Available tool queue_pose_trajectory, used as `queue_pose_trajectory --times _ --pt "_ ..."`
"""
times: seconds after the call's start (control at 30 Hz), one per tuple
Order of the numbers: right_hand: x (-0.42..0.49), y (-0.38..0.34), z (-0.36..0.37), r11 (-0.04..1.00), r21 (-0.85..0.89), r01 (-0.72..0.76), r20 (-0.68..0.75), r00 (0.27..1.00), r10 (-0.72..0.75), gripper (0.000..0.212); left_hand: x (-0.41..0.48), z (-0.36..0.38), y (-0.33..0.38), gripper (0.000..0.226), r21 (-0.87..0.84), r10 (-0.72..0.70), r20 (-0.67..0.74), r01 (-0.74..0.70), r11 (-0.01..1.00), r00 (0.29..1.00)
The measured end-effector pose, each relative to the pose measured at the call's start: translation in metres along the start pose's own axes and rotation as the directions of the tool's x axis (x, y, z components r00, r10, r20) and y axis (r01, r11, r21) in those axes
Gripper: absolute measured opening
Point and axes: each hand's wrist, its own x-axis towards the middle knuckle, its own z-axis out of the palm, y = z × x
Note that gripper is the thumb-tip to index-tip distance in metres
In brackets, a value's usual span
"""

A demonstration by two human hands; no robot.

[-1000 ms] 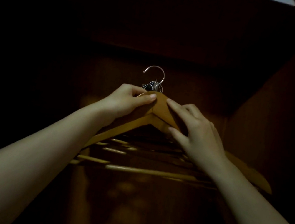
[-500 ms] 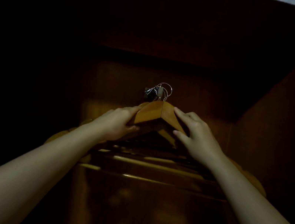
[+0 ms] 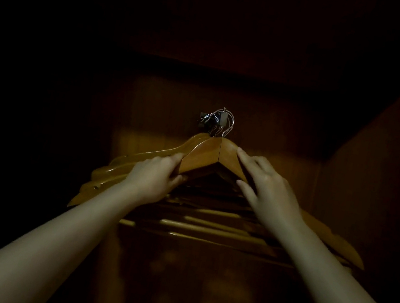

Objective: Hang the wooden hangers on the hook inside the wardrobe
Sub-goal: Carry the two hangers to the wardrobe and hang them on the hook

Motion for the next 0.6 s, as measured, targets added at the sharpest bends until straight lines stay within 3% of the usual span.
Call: queue_pose_trajectory --times 0.2,0.37,0.6 --pt "-0.007 -0.004 0.011 0.98 -0.2 0.003 -0.033 0.999 -0.01 0.077 -0.006 0.01 -0.002 0.047 0.078 -0.001 -0.138 0.011 0.997 0.99" --pt "-0.011 -0.006 0.015 0.93 -0.365 -0.035 -0.011 0.999 0.033 0.093 -0.008 0.013 -0.003 0.057 0.151 0.005 -0.125 0.014 0.988 0.992" --pt "-0.012 -0.011 0.024 0.921 -0.387 -0.043 -0.048 0.999 0.026 0.093 -0.005 0.011 -0.013 0.054 0.16 0.025 -0.083 -0.012 0.987 0.996"
